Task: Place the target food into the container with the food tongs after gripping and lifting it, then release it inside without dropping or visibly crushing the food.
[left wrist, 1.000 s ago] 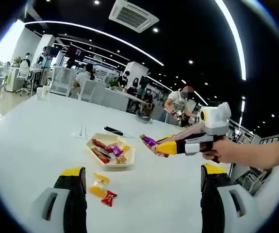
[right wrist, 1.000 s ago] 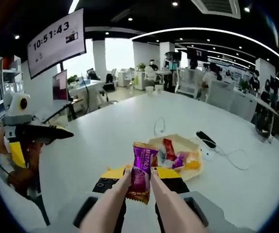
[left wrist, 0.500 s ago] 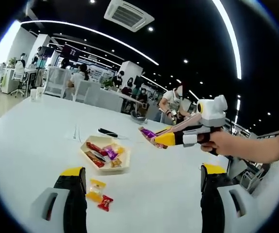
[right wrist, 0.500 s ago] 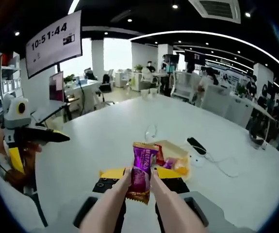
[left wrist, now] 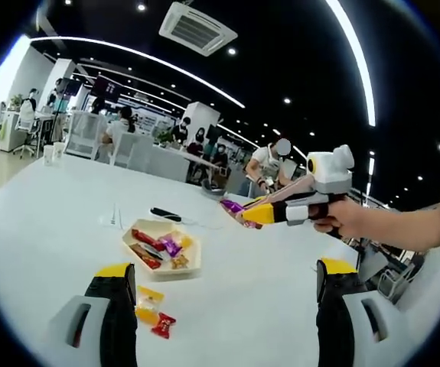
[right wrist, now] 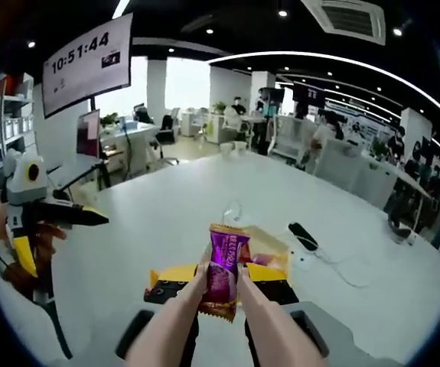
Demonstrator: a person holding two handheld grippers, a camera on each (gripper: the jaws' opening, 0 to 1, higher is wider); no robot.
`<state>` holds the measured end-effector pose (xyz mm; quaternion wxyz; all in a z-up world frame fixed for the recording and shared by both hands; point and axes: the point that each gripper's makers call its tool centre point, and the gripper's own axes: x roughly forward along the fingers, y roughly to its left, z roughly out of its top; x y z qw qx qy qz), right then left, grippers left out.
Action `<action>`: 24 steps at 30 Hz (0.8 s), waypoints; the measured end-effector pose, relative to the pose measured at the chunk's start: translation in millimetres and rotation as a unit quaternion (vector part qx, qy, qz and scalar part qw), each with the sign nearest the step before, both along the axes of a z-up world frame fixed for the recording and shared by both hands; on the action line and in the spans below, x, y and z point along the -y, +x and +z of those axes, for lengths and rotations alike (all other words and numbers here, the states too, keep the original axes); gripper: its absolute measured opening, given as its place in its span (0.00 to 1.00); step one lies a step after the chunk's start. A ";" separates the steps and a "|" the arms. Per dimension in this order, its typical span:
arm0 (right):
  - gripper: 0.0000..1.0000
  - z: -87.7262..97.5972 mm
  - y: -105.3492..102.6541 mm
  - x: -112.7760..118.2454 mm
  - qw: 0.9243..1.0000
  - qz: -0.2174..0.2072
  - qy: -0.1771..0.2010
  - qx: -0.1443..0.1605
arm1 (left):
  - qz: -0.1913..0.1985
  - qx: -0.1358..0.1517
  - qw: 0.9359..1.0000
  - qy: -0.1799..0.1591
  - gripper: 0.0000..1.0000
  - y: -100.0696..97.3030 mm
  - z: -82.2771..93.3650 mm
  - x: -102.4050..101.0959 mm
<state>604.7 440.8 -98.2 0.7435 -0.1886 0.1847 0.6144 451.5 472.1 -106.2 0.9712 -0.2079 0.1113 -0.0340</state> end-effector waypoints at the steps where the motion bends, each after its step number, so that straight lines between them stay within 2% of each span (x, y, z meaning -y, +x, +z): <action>1: 0.21 0.8 2.5 -1.2 1.000 -0.003 0.002 -0.008 | -0.005 -0.010 1.000 0.002 0.99 -0.8 -1.3 0.3; 4: 0.21 4.1 7.4 -5.9 1.000 0.002 0.002 -0.001 | -0.002 -0.001 1.000 0.012 0.99 -5.1 4.9 -3.3; 7: 0.21 9.1 10.5 -8.7 1.000 0.004 0.006 0.008 | 0.003 0.003 1.000 0.006 0.99 -7.3 4.3 -7.7; 9: 0.21 11.1 14.1 -8.6 1.000 -0.004 0.008 0.003 | -0.001 -0.016 1.000 0.002 0.99 -9.6 -3.1 -7.1; 11: 0.21 13.3 12.5 -9.8 1.000 -0.004 0.010 -0.006 | -0.003 -0.020 1.000 0.002 0.99 -12.9 -2.1 -5.7; 17: 0.21 10.5 12.9 -17.6 1.000 0.005 0.005 0.005 | 0.013 -0.013 1.000 0.003 0.99 -24.3 -1.6 -11.0; 19: 0.21 11.2 15.2 -19.9 1.000 0.008 0.003 0.016 | 0.009 -0.014 1.000 0.000 0.99 -23.4 -4.2 -9.3; 21: 0.21 11.0 21.5 -19.6 1.000 0.007 -0.005 0.023 | -0.021 -0.040 0.999 -0.014 0.99 -24.0 -10.9 1.3; 23: 0.21 12.4 23.2 -18.8 1.000 0.002 -0.002 0.007 | -0.020 -0.025 1.000 0.002 0.99 -23.8 -2.9 2.2; 24: 0.21 10.9 24.0 -18.8 1.000 0.003 -0.007 0.010 | -0.015 -0.015 1.000 0.009 0.99 -23.8 0.6 0.8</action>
